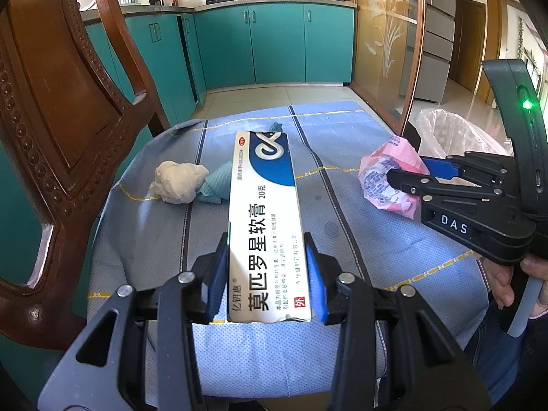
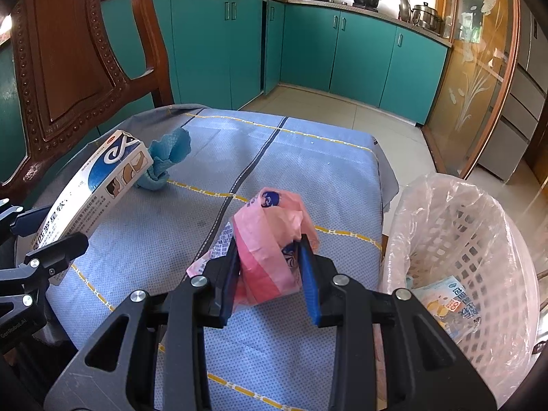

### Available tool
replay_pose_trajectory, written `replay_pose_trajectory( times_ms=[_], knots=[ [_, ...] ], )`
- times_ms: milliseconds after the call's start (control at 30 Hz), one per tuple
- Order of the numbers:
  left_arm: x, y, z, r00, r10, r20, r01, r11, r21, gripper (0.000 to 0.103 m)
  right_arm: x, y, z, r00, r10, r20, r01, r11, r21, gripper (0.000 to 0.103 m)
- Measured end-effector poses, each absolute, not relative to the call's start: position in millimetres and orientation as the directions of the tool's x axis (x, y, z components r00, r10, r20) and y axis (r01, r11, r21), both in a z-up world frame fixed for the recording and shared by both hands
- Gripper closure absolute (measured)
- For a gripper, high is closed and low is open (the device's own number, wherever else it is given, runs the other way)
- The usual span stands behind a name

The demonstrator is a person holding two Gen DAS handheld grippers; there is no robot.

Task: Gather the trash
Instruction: 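Grasp the white medicine box with the left tool while the right tool holds the pink bag, then carry box and pink bag over the basket and open both tools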

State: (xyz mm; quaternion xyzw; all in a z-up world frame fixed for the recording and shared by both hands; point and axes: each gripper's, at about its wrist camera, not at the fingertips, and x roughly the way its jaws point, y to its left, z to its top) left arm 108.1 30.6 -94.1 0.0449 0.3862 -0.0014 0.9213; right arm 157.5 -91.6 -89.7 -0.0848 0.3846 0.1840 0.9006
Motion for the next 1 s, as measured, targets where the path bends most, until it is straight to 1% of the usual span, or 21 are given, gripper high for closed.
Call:
replay_pose_trajectory(
  times_ms=[367, 500, 633, 767, 867, 1000],
  knots=[
    [104.5, 31.7, -92.4, 0.71, 0.044, -0.703, 0.016, 0.997, 0.078, 0.061, 156.6, -90.5, -88.9, 0.646, 0.262, -0.717, -0.393, 0.919, -0.018, 0.069],
    [100.4, 31.5, -84.0, 0.726, 0.048, -0.686, 0.006, 0.997, 0.075, 0.061, 151.4, -100.3, -74.3, 0.699, 0.262, -0.666, -0.365, 0.931, -0.018, 0.069],
    [96.3, 30.4, -70.7, 0.748, 0.046, -0.662, 0.003, 0.997, 0.072, 0.061, 145.2, -126.5, -49.3, 0.774, 0.263, -0.576, -0.311, 0.95, 0.017, 0.07],
    [97.6, 22.1, -57.9, 0.768, 0.028, -0.64, 0.021, 0.997, 0.069, 0.061, 141.3, -164.8, -28.0, 0.841, 0.222, -0.494, -0.219, 0.974, 0.064, 0.069],
    [103.5, 10.1, -52.7, 0.772, 0.003, -0.635, 0.051, 0.996, 0.067, 0.061, 141.6, -198.2, -19.7, 0.867, 0.168, -0.468, -0.138, 0.986, 0.098, 0.069],
    [114.3, -14.8, -46.6, 0.774, -0.053, -0.63, 0.118, 0.991, 0.061, 0.061, 138.6, -241.9, -15.1, 0.884, 0.076, -0.461, -0.012, 0.99, 0.14, 0.069]
  ],
)
